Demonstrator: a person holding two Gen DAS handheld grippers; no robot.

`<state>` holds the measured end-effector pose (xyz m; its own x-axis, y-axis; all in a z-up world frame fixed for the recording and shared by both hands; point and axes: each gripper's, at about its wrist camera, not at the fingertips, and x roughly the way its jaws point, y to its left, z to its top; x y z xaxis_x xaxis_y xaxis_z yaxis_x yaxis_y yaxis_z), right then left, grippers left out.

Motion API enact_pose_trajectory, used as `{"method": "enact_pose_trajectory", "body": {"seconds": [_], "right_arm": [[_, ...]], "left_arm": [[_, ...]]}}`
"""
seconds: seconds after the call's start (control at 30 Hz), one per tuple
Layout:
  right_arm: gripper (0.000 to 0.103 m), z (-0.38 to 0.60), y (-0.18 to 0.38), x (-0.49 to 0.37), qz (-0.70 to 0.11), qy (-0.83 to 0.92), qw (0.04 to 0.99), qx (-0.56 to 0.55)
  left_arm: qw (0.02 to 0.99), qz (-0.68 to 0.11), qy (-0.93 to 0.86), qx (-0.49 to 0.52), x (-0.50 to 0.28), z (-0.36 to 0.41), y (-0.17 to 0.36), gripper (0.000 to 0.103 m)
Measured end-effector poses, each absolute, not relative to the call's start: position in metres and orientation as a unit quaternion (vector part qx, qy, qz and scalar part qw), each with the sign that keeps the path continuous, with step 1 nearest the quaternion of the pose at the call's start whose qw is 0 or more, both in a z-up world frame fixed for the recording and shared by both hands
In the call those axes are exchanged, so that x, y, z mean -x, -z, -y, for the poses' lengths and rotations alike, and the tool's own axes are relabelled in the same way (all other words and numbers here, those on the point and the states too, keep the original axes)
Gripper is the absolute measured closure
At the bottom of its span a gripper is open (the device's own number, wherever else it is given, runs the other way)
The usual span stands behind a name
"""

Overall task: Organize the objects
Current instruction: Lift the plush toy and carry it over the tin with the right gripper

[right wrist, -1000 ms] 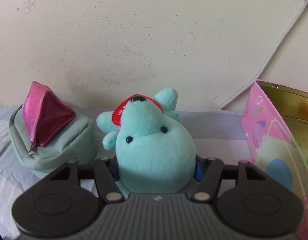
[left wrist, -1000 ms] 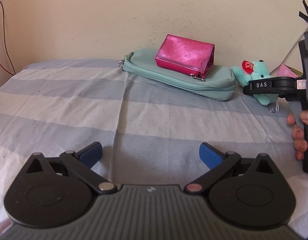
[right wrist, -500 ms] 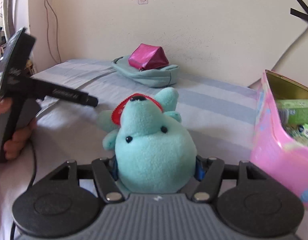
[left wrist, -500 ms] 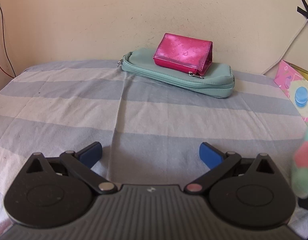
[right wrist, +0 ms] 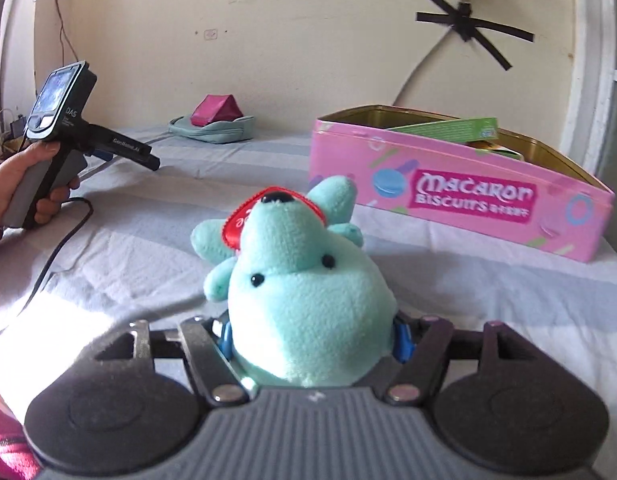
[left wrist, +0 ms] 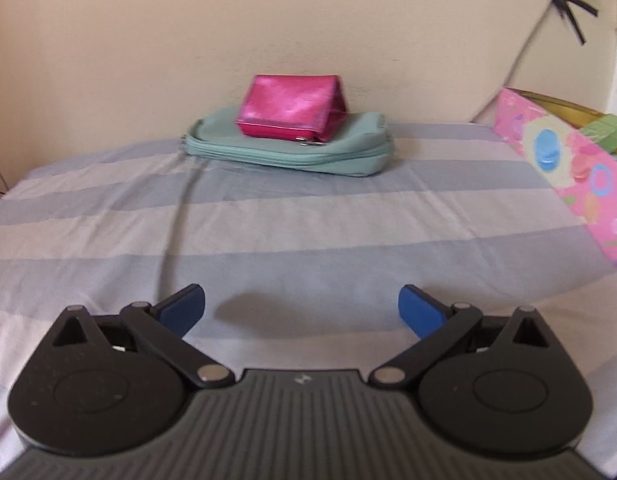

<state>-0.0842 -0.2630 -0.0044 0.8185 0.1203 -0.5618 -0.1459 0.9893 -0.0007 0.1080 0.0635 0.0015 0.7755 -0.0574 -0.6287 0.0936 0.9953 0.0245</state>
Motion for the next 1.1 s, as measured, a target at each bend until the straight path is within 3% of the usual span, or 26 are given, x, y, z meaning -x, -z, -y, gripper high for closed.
{"method": "enact_pose_trajectory", "body": {"seconds": [0.1,0.27,0.57,0.63,0.7,0.77,0.8,0.87,1.1], "right_arm": [[0.023,0.274,0.008,0.092,-0.284,-0.055,0.957,0.013],[0.016,0.284,0.012,0.105,-0.268,-0.049,0.962,0.010],[0.015,0.294,0.018,0.124,-0.244,-0.056,0.968,0.003],[0.019,0.291,0.017,0.122,-0.243,-0.063,0.968,0.009],[0.036,0.286,0.016,0.120,-0.240,-0.077,0.968,0.016],[0.040,0.284,0.016,0.118,-0.239,-0.080,0.968,0.017],[0.043,0.285,0.016,0.117,-0.237,-0.081,0.968,0.014],[0.045,0.287,0.015,0.114,-0.236,-0.083,0.968,0.001],[0.046,0.299,-0.020,0.088,-0.159,-0.053,0.986,0.004]], "left_arm": [[0.934,-0.338,0.117,0.002,-0.092,-0.029,-0.008,0.005],[0.905,-0.327,0.272,0.021,-0.053,0.042,-0.029,0.006],[0.834,-0.375,0.403,0.041,-0.019,0.108,-0.019,0.005],[0.818,-0.400,0.408,0.060,-0.022,0.113,-0.011,0.006],[0.804,-0.422,0.410,0.077,-0.024,0.117,-0.001,0.009],[0.814,-0.410,0.406,0.072,-0.022,0.119,-0.001,0.017],[0.811,-0.412,0.408,0.075,-0.023,0.120,-0.001,0.024],[0.786,-0.432,0.428,0.110,-0.030,0.121,-0.001,0.052],[0.819,-0.351,0.448,0.076,-0.037,0.151,-0.064,0.052]]}}
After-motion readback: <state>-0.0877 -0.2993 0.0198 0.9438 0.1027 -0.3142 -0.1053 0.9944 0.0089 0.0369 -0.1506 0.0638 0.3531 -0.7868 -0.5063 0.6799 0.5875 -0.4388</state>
